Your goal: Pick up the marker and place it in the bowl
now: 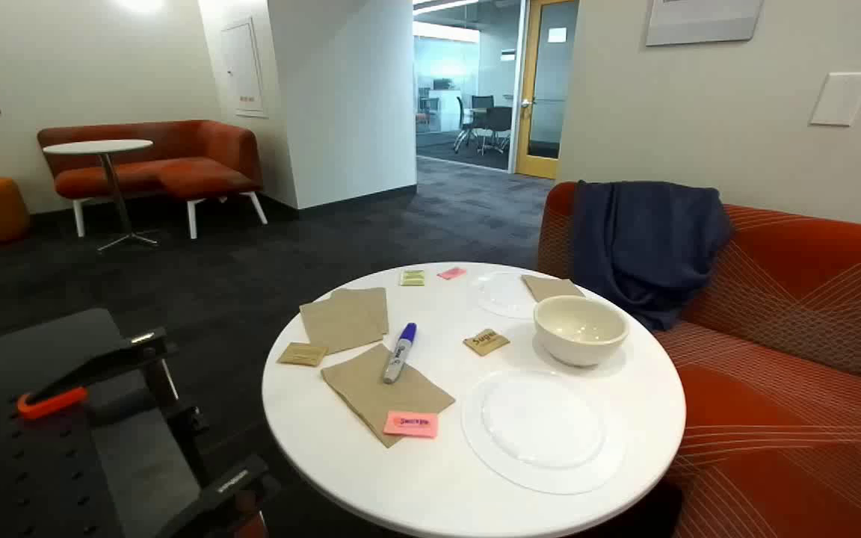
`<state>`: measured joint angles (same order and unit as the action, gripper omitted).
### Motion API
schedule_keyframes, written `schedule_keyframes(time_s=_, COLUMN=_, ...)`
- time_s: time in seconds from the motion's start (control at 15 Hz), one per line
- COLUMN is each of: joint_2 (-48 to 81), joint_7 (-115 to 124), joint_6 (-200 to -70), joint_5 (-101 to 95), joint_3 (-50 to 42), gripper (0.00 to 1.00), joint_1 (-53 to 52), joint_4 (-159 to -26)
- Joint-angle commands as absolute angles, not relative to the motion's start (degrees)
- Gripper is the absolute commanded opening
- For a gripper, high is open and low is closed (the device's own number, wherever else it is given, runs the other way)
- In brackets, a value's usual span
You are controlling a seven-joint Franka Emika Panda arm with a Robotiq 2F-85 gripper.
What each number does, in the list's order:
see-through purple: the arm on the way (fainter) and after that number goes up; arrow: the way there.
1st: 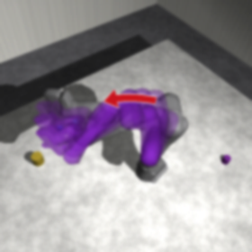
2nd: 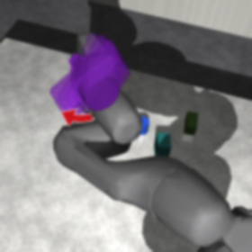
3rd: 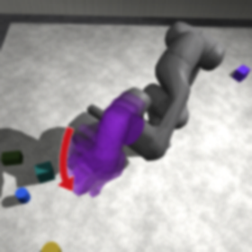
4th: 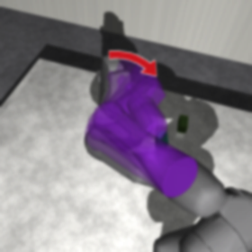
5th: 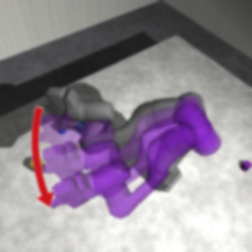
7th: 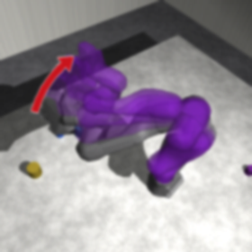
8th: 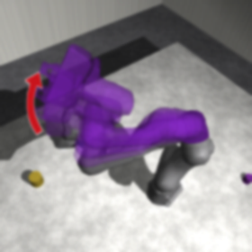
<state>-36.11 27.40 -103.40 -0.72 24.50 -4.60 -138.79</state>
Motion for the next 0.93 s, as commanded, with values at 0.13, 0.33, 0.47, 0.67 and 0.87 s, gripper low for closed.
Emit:
schedule_keyframes(time_s=0.13, joint_2=-35.7, joint_7=28.2, joint_6=-103.3, joint_5=-1.5, joint_3=23.4, gripper=1.0, joint_1=-6.1, joint_4=-138.7)
schedule_keyframes(time_s=0.33, joint_2=-36.1, joint_7=27.4, joint_6=-103.3, joint_5=-1.6, joint_3=23.0, gripper=1.0, joint_1=-6.3, joint_4=-139.0)
schedule_keyframes(time_s=0.47, joint_2=-36.6, joint_7=26.2, joint_6=-103.3, joint_5=-1.6, joint_3=22.0, gripper=1.0, joint_1=-6.8, joint_4=-139.7)
schedule_keyframes(time_s=0.67, joint_2=-36.8, joint_7=23.2, joint_6=-103.0, joint_5=-1.5, joint_3=19.6, gripper=1.0, joint_1=-7.1, joint_4=-141.1)
schedule_keyframes(time_s=0.87, joint_2=-36.9, joint_7=18.0, joint_6=-104.0, joint_5=-1.2, joint_3=16.2, gripper=1.0, joint_1=-7.4, joint_4=-143.4)
